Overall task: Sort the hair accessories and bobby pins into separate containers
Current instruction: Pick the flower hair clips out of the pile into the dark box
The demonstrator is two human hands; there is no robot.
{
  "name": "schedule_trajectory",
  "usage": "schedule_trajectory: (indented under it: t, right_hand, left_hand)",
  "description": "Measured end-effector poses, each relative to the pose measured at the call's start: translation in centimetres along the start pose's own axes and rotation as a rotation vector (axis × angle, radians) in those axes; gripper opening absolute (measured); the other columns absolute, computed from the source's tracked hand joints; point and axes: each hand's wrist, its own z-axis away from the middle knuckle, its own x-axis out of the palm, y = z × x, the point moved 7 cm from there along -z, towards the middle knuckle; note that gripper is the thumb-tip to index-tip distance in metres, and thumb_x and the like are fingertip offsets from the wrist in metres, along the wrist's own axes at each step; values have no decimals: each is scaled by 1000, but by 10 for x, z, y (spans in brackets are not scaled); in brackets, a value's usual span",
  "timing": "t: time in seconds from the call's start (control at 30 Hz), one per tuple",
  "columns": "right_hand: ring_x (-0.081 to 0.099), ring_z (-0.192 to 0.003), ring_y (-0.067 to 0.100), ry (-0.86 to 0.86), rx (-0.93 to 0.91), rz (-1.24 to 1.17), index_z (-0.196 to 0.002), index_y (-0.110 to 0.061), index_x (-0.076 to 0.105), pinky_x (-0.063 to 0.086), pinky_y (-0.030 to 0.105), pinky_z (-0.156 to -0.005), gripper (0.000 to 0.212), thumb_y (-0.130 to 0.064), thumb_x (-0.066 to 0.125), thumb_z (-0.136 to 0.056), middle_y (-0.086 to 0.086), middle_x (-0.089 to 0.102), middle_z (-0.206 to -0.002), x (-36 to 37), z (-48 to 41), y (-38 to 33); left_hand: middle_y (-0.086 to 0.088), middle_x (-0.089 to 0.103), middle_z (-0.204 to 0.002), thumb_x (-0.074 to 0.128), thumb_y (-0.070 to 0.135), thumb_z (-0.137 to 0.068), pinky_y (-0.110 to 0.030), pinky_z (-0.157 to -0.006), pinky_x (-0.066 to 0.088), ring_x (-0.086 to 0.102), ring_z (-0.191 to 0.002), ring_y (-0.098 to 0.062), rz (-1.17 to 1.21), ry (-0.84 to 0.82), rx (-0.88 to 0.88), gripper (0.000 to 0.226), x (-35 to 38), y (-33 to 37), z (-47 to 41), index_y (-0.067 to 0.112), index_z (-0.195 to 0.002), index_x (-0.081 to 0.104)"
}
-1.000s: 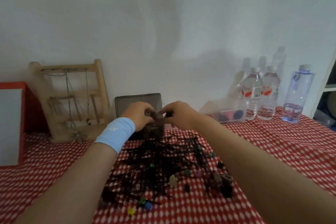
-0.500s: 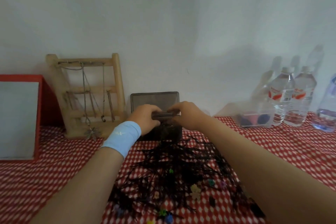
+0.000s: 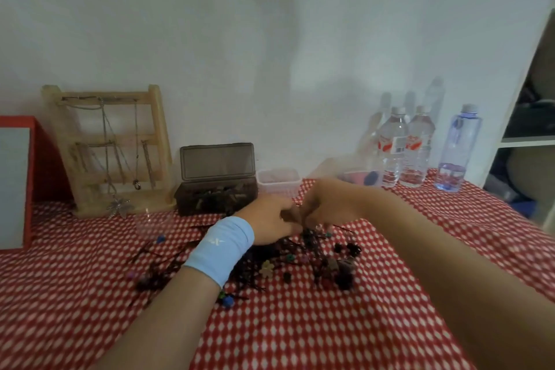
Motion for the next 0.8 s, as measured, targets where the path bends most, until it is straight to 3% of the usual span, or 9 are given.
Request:
schedule_trajectory:
  t: [0.1, 0.2, 0.37, 0.53, 0.67, 0.8]
  right_hand:
    - [74, -77, 12, -77, 6, 24, -101, -25, 78, 60, 22, -71, 17, -14, 71, -90, -12, 76, -88, 3, 24, 10]
    - [69, -86, 3, -142, -11, 131, -105, -26, 79, 51, 16, -77, 24, -14, 76, -85, -13, 76, -98, 4, 45, 13]
    - [70, -97, 12, -182, 23, 200, -114, -29, 74, 54, 37, -97, 41, -22, 85, -75, -9, 76, -105, 16, 57, 25]
    - [67, -104, 19, -161, 44, 183, -138, -23, 55, 54, 37, -96, 69, -16, 85, -76, -1, 70, -117, 22, 61, 26]
    - [71, -96, 11, -154, 31, 70, -135, -23, 63, 56, 28, -90, 55, -14, 79, -83, -4, 74, -113, 18, 61, 29]
    - [71, -83, 7, -123, 65, 40, -122, -20, 73, 54, 17, -70, 31, -16, 71, -91, -5, 76, -100, 9, 60, 33]
  left_hand:
    - [10, 71, -108, 72, 31, -85, -29, -97, 50, 64, -101, -10, -17, -107, 48, 17, 22, 21, 9, 28, -101, 75]
    - [12, 71, -110, 74, 32, -83, -29, -95, 51, 64, -100, -8, -42, -156, 77, 23, 39, 36, 15, 30, -107, 76]
    - [6, 69, -113, 71, 30, -86, -31, -95, 51, 63, -99, -14, -97, -150, 114, 30, 55, 49, 16, 31, -117, 72]
    - [10, 67, -106, 75, 29, -83, -27, -88, 50, 61, -96, -13, -105, -108, 112, 17, 56, 51, 15, 29, -100, 75]
    - [15, 64, -96, 76, 31, -82, -17, -74, 43, 58, -88, -4, -35, -21, 72, 9, 40, 44, 18, 30, -90, 72]
    - [15, 66, -99, 76, 32, -82, -26, -86, 51, 61, -93, -8, -25, 9, 110, 12, 33, 50, 20, 32, -92, 69]
